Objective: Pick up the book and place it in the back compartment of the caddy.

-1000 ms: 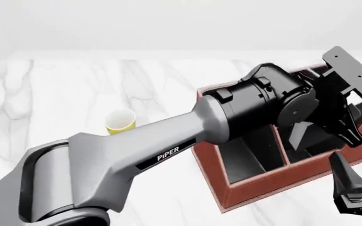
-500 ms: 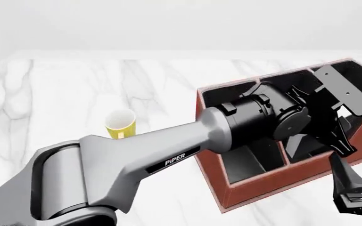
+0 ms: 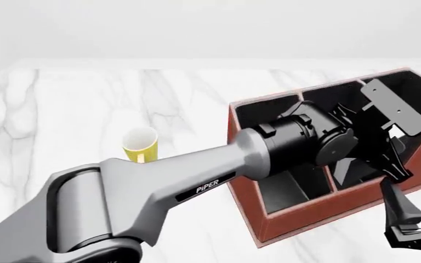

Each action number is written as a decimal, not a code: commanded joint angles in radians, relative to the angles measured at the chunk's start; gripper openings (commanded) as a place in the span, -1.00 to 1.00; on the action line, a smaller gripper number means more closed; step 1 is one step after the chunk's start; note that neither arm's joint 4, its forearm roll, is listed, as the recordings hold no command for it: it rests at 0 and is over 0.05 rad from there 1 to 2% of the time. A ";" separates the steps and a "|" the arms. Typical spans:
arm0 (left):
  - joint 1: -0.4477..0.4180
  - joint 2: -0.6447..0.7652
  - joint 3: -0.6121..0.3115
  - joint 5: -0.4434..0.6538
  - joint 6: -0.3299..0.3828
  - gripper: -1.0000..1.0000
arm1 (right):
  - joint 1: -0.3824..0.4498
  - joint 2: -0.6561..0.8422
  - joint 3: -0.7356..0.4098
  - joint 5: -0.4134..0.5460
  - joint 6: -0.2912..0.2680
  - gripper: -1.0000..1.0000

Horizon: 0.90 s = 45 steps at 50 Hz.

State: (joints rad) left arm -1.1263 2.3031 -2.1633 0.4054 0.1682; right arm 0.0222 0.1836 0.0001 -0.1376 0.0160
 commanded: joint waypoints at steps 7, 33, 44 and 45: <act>0.011 0.069 -0.017 -0.005 0.075 -1.00 | 0.002 0.008 0.000 -0.017 0.019 1.00; 0.021 0.066 -0.047 0.012 0.050 1.00 | 0.003 -0.001 -0.001 -0.010 0.018 1.00; 0.023 0.018 -0.002 -0.001 0.044 1.00 | 0.002 -0.004 -0.001 -0.008 0.014 1.00; 0.023 0.018 -0.002 -0.001 0.044 1.00 | 0.002 -0.004 -0.001 -0.008 0.014 1.00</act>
State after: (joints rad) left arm -1.1114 2.3345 -2.2005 0.4080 0.2149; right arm 0.0273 0.1891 0.0000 -0.1449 0.0565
